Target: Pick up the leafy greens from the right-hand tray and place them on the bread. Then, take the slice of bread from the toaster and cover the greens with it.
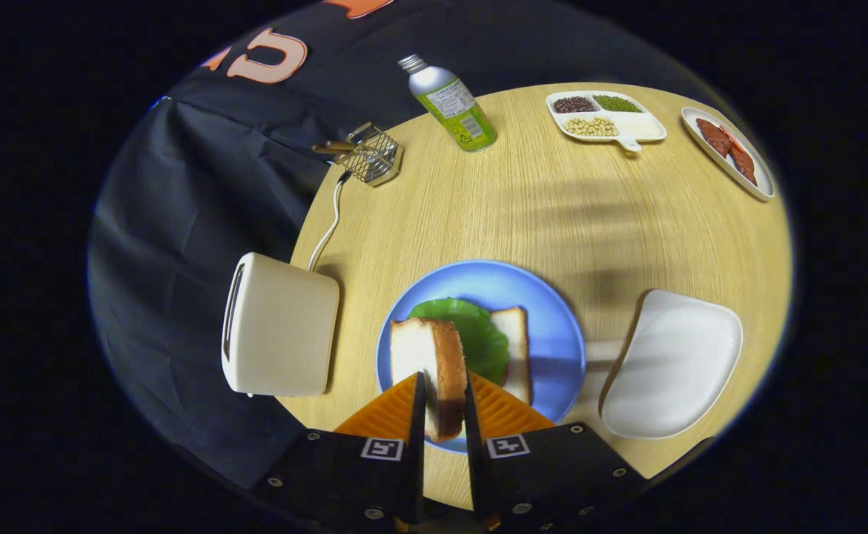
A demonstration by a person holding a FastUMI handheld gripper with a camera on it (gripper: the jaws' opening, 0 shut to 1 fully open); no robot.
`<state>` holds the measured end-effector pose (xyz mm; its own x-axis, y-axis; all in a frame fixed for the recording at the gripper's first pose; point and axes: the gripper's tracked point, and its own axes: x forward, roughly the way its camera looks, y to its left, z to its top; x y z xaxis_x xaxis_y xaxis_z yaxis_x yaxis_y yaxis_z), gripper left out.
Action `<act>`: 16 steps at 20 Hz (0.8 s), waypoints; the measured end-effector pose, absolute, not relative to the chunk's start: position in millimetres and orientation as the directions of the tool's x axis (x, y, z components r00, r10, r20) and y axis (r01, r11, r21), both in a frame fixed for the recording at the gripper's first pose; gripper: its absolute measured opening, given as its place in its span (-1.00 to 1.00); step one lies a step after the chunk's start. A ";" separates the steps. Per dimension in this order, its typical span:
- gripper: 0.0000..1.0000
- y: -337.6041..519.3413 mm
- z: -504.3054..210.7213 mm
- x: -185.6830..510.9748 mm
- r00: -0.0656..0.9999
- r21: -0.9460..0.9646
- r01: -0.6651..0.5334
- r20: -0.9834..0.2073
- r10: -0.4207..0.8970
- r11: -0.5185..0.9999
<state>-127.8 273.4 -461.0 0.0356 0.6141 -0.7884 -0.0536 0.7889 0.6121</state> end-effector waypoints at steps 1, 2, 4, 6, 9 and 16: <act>-0.41 268.8 -462.9 -124.2 0.049 0.596 -0.062 -0.799 0.599 0.800; -0.25 263.7 -463.4 -120.6 0.062 0.582 -0.074 -0.807 0.587 0.809; -0.08 255.0 -460.4 -113.2 0.090 0.562 -0.096 -0.817 0.569 0.822; 0.09 243.0 -452.0 -99.8 0.142 0.539 -0.109 -0.823 0.550 0.835; 0.18 234.1 -420.9 -70.4 0.257 0.517 -0.143 -0.804 0.537 0.844; 0.42 193.7 -314.6 -17.2 0.542 0.428 -0.260 -0.677 0.498 0.865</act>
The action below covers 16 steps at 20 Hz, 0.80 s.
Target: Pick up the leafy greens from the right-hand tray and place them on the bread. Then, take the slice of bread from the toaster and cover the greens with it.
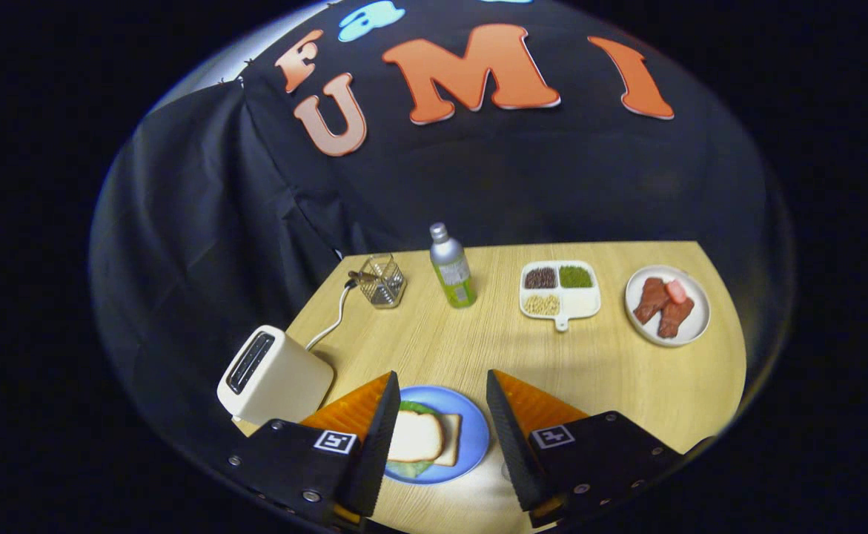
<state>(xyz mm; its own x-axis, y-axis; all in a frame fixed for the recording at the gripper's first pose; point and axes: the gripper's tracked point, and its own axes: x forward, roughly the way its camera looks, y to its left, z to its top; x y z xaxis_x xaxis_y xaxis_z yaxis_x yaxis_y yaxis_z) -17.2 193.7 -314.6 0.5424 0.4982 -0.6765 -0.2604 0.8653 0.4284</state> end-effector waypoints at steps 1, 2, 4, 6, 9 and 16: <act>0.44 189.8 -296.6 -18.9 0.555 0.426 -0.279 -0.660 0.507 0.860; 0.51 188.3 -278.4 -17.8 0.576 0.428 -0.299 -0.631 0.519 0.853; 0.71 180.2 -240.9 -11.4 0.638 0.408 -0.334 -0.566 0.522 0.850; 0.83 168.1 -207.6 -6.6 0.704 0.373 -0.351 -0.500 0.505 0.859; 0.91 144.9 -158.9 3.5 0.804 0.303 -0.349 -0.390 0.449 0.887; 0.94 77.0 -90.1 4.8 0.937 0.154 -0.239 -0.223 0.270 0.959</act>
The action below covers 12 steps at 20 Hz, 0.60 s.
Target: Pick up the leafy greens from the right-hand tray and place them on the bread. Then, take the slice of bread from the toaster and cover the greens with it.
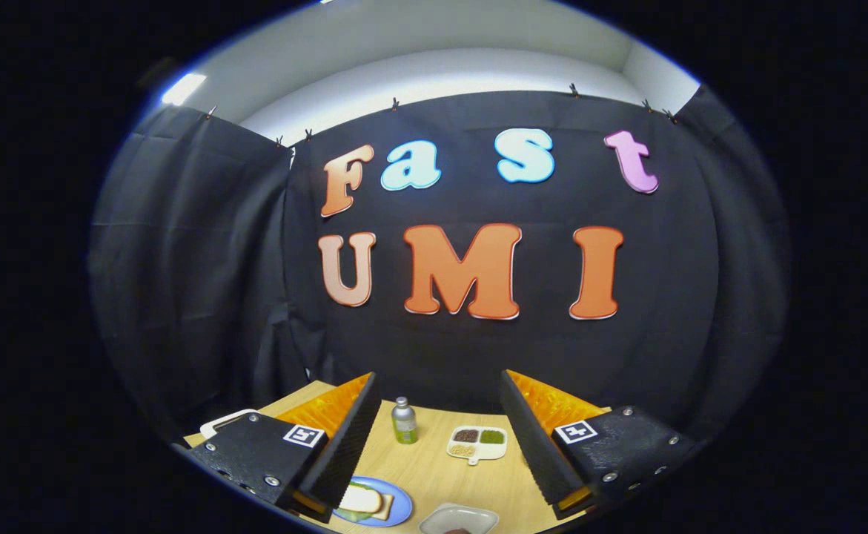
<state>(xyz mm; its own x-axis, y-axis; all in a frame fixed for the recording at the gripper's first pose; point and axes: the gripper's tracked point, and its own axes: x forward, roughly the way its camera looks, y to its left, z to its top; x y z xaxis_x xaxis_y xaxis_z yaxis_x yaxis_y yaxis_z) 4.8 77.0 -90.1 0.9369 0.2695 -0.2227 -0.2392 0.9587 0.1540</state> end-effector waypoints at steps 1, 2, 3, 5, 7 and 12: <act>0.94 69.9 -85.0 2.2 0.946 0.138 -0.227 -0.203 0.252 0.964; 0.94 61.2 -79.8 0.9 0.954 0.121 -0.214 -0.187 0.234 0.969; 0.94 52.6 -74.9 0.2 0.961 0.109 -0.196 -0.177 0.213 0.975; 0.94 40.2 -73.6 -3.9 0.968 0.103 -0.162 -0.175 0.178 0.981; 0.94 30.0 -68.7 -5.9 0.976 0.098 -0.141 -0.155 0.155 0.985; 0.94 27.9 -63.1 -5.9 0.980 0.089 -0.135 -0.133 0.146 0.987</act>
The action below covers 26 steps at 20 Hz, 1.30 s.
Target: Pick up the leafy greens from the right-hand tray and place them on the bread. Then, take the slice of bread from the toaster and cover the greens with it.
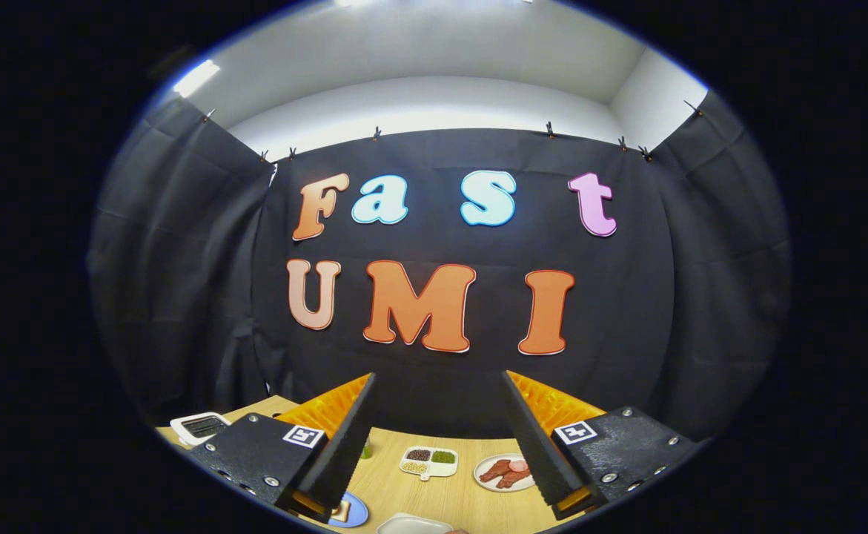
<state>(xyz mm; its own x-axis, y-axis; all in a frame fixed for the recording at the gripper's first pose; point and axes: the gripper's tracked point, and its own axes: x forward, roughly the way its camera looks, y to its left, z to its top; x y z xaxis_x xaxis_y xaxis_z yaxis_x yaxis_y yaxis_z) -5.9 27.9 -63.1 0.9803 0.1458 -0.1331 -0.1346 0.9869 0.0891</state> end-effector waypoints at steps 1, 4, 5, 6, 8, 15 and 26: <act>0.94 31.2 -63.9 -5.0 0.979 0.095 -0.140 -0.136 0.152 0.986; 0.94 35.2 -58.9 2.8 0.980 0.099 -0.148 -0.118 0.159 0.984; 0.94 37.5 -54.7 4.9 0.981 0.101 -0.152 -0.103 0.162 0.983; 0.94 39.3 -49.3 7.9 0.983 0.102 -0.151 -0.088 0.160 0.983; 0.94 41.4 -40.3 11.9 0.986 0.100 -0.149 -0.058 0.155 0.984; 0.94 55.5 -24.8 14.3 0.985 0.105 -0.172 -0.009 0.174 0.979; 0.95 38.3 -14.1 0.7 0.992 0.068 -0.127 0.028 0.125 0.990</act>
<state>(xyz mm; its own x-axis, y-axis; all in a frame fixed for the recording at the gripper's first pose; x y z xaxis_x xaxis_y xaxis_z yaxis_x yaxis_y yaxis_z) 0.7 38.3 -14.1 0.9917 0.1253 0.0281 -0.1269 0.9896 0.0679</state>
